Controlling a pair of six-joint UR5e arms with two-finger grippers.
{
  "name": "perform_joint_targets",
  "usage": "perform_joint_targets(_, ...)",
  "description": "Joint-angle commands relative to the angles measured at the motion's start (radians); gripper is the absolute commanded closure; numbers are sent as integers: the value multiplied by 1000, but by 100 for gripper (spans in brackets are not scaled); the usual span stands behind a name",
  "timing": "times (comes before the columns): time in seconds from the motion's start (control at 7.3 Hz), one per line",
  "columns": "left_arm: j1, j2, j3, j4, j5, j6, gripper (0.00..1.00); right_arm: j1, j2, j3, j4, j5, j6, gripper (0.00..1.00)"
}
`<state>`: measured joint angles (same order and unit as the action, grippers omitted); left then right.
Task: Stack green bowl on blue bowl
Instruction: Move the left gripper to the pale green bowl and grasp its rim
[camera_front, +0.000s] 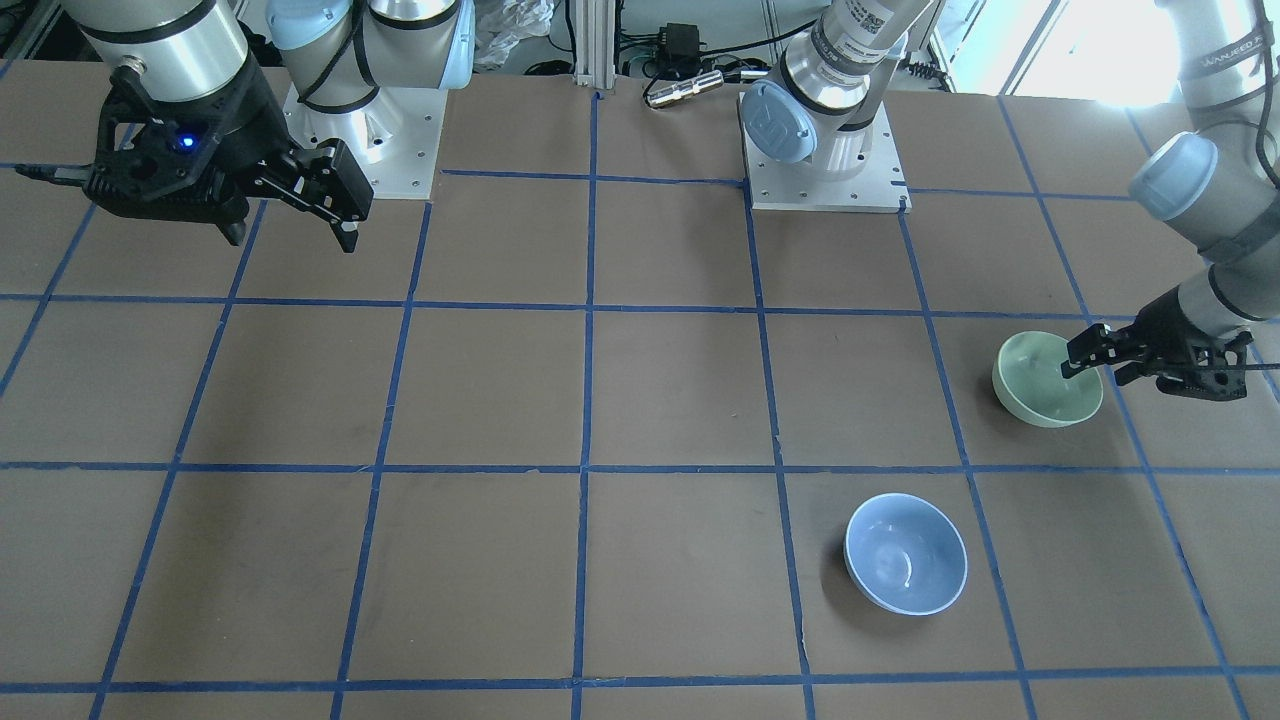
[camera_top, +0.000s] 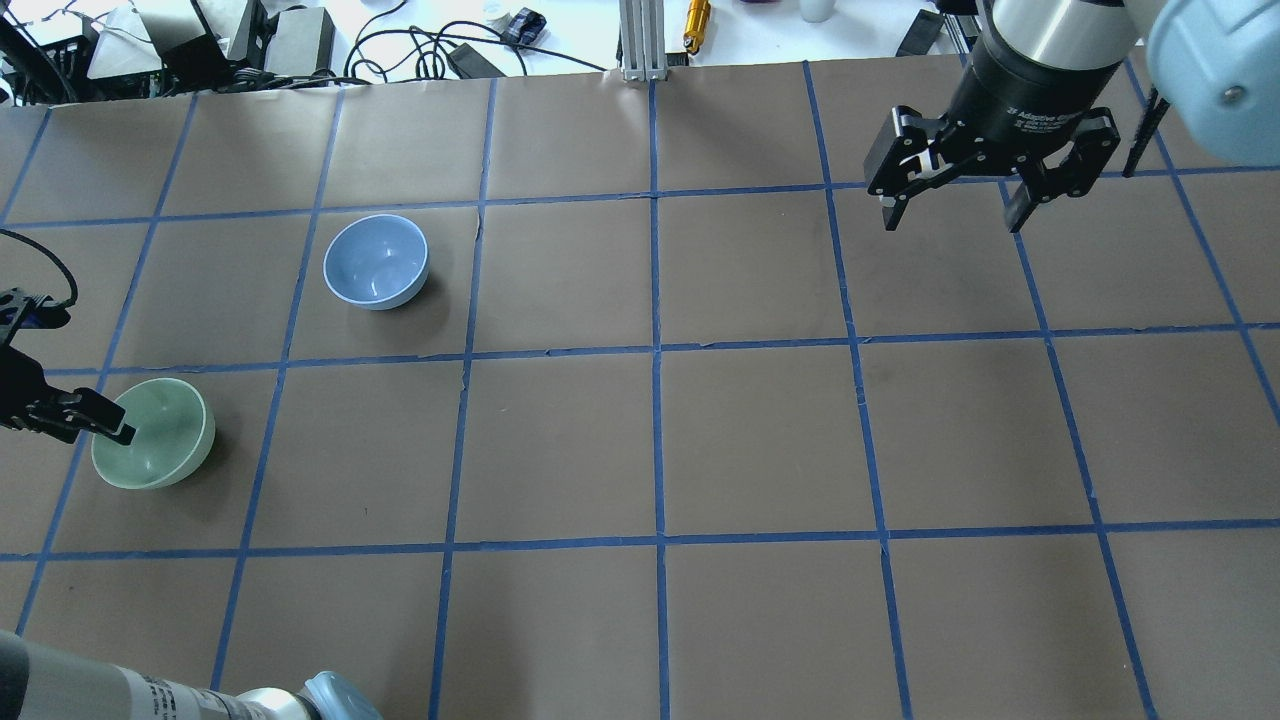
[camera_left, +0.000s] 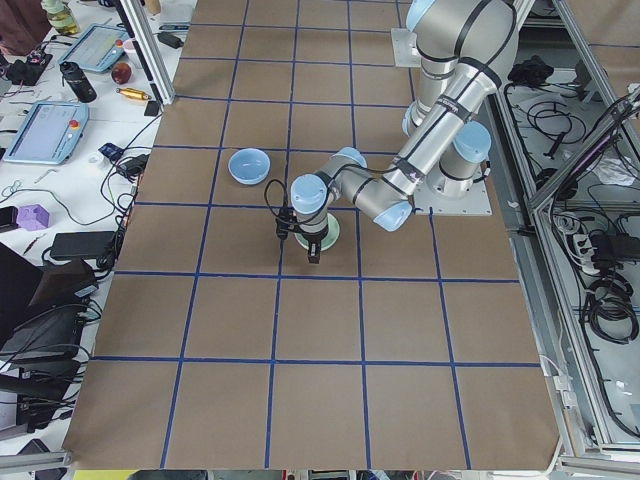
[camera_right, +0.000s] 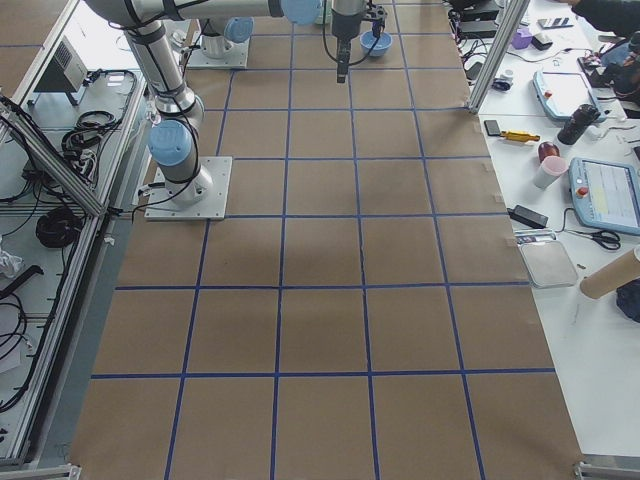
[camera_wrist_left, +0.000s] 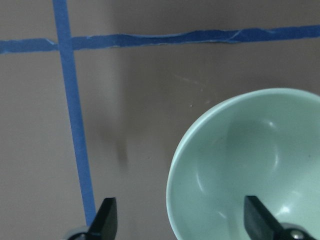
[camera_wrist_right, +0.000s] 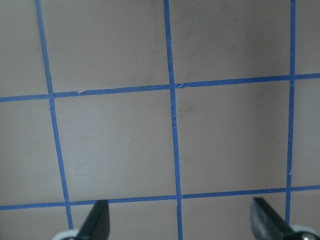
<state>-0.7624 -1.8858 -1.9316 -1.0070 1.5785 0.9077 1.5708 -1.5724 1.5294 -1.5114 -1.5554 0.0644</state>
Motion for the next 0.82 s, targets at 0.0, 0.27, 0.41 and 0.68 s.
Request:
perform_joint_targets(0.0, 0, -13, 0, 15, -3, 17, 68, 0, 0, 0, 0, 0, 0, 0)
perform_joint_targets(0.27, 0, -13, 0, 13, -11, 19, 84, 0, 0, 2, -1, 0, 0, 0)
perform_joint_targets(0.41, 0, -13, 2, 7, -9, 19, 90, 0, 0, 0, 0, 0, 0, 0)
perform_joint_targets(0.68, 0, 11, 16, -5, -14, 1, 99, 0, 0, 0, -1, 0, 0, 0)
